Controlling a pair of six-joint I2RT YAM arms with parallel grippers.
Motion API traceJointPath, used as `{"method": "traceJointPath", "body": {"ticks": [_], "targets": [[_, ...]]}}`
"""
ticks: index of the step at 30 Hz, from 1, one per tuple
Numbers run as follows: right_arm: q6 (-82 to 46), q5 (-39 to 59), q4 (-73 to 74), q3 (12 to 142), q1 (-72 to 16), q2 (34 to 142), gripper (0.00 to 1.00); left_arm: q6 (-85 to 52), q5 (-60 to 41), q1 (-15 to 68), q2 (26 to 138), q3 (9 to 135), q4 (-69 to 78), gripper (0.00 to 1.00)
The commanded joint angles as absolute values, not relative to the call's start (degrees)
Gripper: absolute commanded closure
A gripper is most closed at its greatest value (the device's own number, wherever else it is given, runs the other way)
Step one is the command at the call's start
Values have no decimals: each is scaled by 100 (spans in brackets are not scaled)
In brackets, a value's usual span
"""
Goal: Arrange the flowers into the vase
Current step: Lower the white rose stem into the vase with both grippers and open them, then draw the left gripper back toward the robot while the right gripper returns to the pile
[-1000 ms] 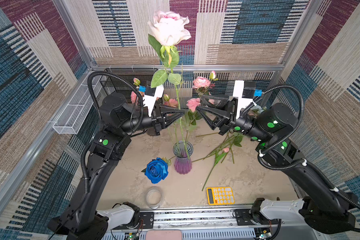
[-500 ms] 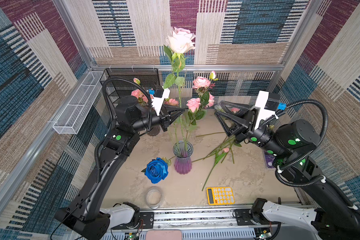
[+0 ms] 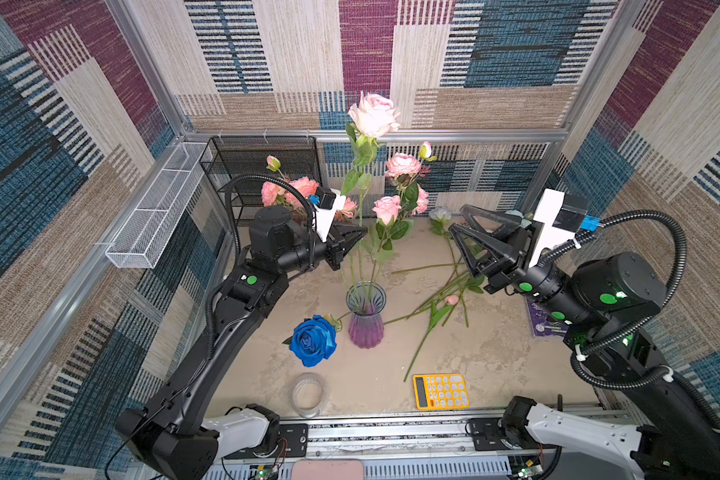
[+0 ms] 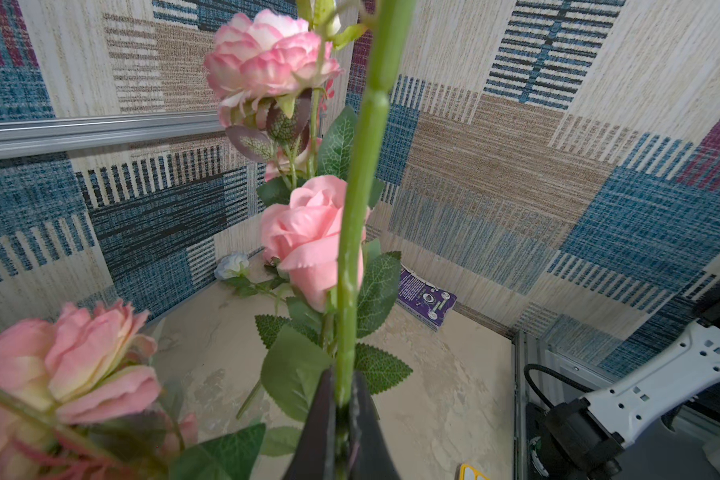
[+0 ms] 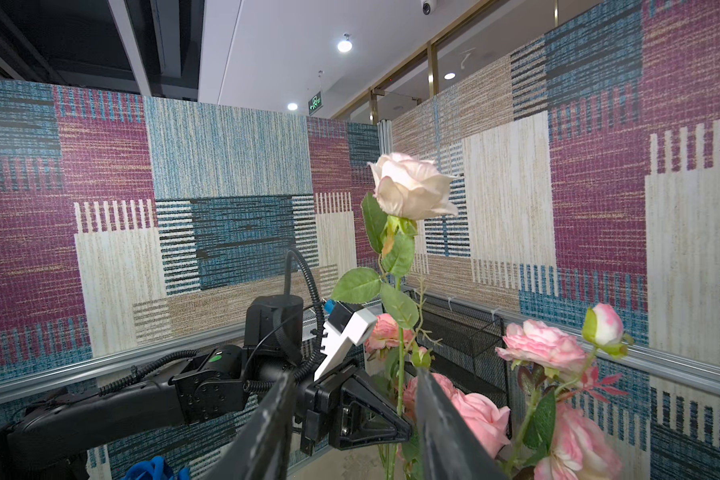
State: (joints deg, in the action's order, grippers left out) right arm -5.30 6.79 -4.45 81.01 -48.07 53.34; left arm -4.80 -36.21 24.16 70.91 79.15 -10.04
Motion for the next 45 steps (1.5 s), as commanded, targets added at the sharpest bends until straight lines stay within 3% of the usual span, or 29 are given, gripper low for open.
{"method": "traceJointPath", "body": {"ticks": [1, 2, 4, 6, 21, 26, 30, 38, 45], "targets": [[-471, 585, -452, 8127, -4813, 5324, 50, -407, -3586, 2423, 7062, 7882, -833, 58], [-466, 577, -463, 8123, -4806, 5326, 50, -414, -3566, 2425, 7046, 7899, -870, 46], [-480, 561, -458, 8106, -4809, 5317, 48, -422, -3523, 2423, 6992, 7918, -914, 35], [-484, 551, -449, 8096, -4812, 5304, 45, -422, -3488, 2421, 6916, 7932, -969, 30], [-800, -317, -576, 7340, -4808, 5135, 38, -1304, -2865, 2430, 5524, 7692, -43, 21], [-1202, -886, -735, 6520, -4799, 4979, 39, -1634, -1932, 2433, 4833, 7298, 163, 22], [-1784, -1444, -975, 5684, -4745, 5044, 46, -1825, -765, 2427, 4061, 6661, 55, 22], [-2948, 39, -760, 4552, -2675, 6024, 51, -2369, 602, 2433, 2550, 5255, -610, 20], [-3604, 270, -288, 4823, -1470, 7811, 53, -2715, 1087, 2431, 1608, 4542, -1214, 17]]}}
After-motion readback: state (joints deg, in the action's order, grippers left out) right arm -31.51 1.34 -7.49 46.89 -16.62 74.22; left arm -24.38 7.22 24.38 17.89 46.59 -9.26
